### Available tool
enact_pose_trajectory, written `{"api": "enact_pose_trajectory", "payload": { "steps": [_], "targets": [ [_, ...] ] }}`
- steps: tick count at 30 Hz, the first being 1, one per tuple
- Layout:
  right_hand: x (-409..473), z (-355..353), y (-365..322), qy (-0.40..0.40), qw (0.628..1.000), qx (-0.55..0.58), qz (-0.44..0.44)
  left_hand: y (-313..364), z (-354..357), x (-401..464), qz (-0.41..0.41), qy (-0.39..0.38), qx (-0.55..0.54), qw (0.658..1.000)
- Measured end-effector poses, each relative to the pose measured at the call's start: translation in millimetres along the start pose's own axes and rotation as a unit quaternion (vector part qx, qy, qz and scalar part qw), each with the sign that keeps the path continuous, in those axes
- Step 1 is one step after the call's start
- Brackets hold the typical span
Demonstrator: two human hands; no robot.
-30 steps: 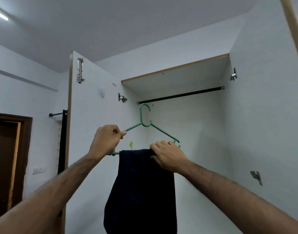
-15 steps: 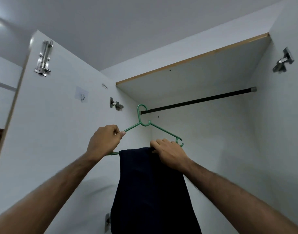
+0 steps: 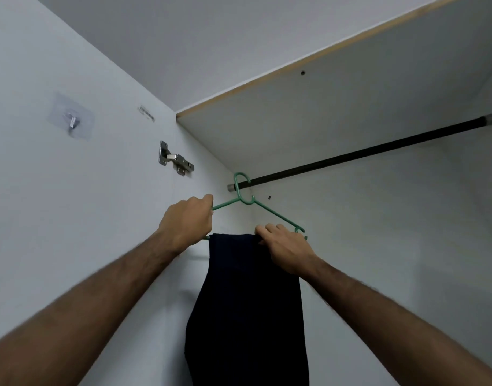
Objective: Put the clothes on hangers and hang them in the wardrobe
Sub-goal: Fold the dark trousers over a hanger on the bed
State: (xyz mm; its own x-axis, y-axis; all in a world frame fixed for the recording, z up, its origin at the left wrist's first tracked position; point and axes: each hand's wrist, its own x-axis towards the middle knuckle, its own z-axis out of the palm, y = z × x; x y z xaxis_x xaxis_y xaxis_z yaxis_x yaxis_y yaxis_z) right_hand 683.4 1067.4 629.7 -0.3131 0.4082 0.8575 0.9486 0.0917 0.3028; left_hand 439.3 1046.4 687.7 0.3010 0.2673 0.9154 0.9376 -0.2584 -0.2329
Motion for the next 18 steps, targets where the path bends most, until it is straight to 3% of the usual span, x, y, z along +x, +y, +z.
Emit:
{"api": "enact_pose_trajectory", "payload": {
  "steps": [5,18],
  "targets": [
    [42,58,20,0.017,1.000,0.012,-0.023,-11,46,37,-0.004,-0.035,0.044,0.998],
    [141,165,79,0.126,0.985,0.104,-0.054,5,100,125,-0.008,-0.023,0.166,0.986]
  ]
}}
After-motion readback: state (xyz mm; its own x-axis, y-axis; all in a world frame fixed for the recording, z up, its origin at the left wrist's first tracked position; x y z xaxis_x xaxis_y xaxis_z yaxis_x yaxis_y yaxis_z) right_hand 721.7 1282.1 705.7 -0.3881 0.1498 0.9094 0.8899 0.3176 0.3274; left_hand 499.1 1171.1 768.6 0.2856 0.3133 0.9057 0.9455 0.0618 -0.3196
